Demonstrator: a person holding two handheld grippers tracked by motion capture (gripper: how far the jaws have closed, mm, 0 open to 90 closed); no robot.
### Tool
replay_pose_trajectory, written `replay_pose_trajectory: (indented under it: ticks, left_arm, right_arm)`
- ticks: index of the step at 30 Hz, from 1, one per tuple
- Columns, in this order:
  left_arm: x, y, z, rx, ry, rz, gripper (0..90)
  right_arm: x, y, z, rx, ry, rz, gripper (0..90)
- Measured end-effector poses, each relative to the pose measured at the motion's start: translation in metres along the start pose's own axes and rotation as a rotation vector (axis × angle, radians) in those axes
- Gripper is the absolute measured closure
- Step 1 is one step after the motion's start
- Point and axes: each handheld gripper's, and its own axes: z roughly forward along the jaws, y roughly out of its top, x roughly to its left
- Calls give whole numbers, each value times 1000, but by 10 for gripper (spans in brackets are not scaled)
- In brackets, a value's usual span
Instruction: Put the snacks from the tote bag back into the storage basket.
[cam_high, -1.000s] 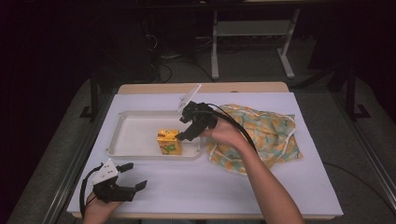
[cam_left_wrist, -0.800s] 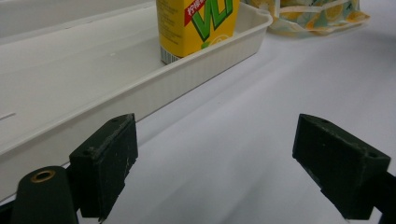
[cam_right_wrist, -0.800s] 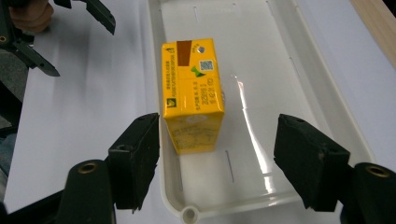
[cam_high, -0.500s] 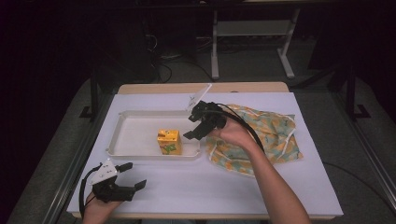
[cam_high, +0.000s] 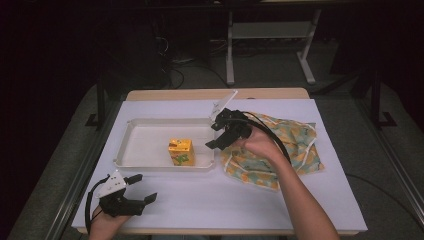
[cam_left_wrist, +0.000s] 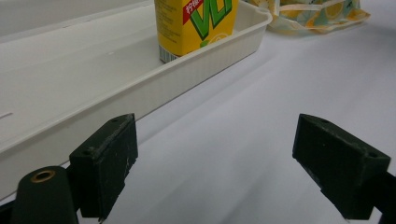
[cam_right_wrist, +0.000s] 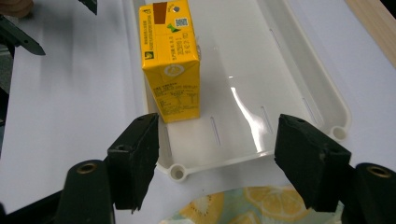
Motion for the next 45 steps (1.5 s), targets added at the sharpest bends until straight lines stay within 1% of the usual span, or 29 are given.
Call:
replay_pose_trajectory:
  ticks: [2, 3, 5, 6, 9, 14, 16, 18, 20, 22, 23, 24, 25, 26, 29, 30, 35, 36, 37, 39, 40, 41, 42, 45]
  left_arm:
    - [0, 0, 0, -1, 1, 0, 138]
    - [0, 0, 0, -2, 1, 0, 138]
    - [0, 0, 1, -5, 1, 3, 138]
    - [-1, 0, 1, 3, -2, -2, 138]
    - [-1, 0, 1, 2, -3, 0, 138]
    - [0, 0, 1, 9, 0, 1, 138]
    - [0, 0, 1, 9, 0, 6, 138]
    - [0, 0, 1, 6, 0, 3, 138]
    - [0, 0, 1, 9, 0, 4, 138]
    - [0, 0, 1, 9, 0, 1, 138]
    - [-1, 0, 1, 8, 0, 1, 138]
    - [-1, 0, 2, 6, 0, -1, 138]
    - [-1, 0, 2, 6, 0, -1, 138]
    - [-1, 0, 1, 9, 0, 1, 138]
    - [-1, 0, 1, 10, 2, 0, 138]
    - [-1, 0, 1, 8, 2, 0, 138]
    - [0, 0, 1, 10, 2, 2, 138]
    - [0, 0, 1, 9, 2, 1, 138]
    - [0, 0, 1, 9, 2, 1, 138]
    - [-1, 1, 1, 9, 2, 0, 138]
    - [-1, 1, 1, 10, 3, 2, 138]
    - [-1, 1, 2, 9, 2, 2, 138]
    - [-1, 1, 2, 8, 2, 1, 138]
    - [-1, 1, 2, 8, 2, 1, 138]
  right_arm:
    - [-1, -3, -1, 2, 0, -1, 300]
    - [0, -4, -2, 7, -4, 7, 300]
    - [-1, -7, -4, 2, -10, 7, 300]
    - [-2, -10, -6, 3, -7, 13, 301]
    - [-3, -12, -7, 4, -10, 12, 301]
    - [-4, -20, -11, 4, -14, 33, 311]
    - [-6, -24, -12, 16, -9, 40, 308]
    - [-6, -25, -13, 18, -8, 41, 308]
    - [-5, -26, -17, 8, -15, 47, 312]
    - [-5, -27, -18, 11, -13, 54, 312]
    - [-4, -29, -20, 12, -16, 52, 312]
    - [-5, -30, -20, 5, -18, 38, 312]
    - [-5, -30, -20, 5, -18, 38, 312]
    - [-4, -32, -23, 5, -23, 48, 312]
    - [-4, -34, -24, 7, -26, 53, 311]
    - [-3, -37, -26, 8, -28, 66, 305]
    - [-4, -44, -28, 8, -32, 69, 303]
    - [-3, -45, -28, 15, -25, 90, 299]
    - [-3, -47, -29, 15, -32, 82, 303]
    - [-3, -49, -29, 12, -35, 90, 303]
    - [-3, -53, -30, 10, -43, 82, 302]
    - [-3, -53, -30, 10, -43, 82, 302]
    - [-3, -54, -31, 10, -39, 96, 303]
    - [-2, -59, -33, 8, -38, 96, 303]
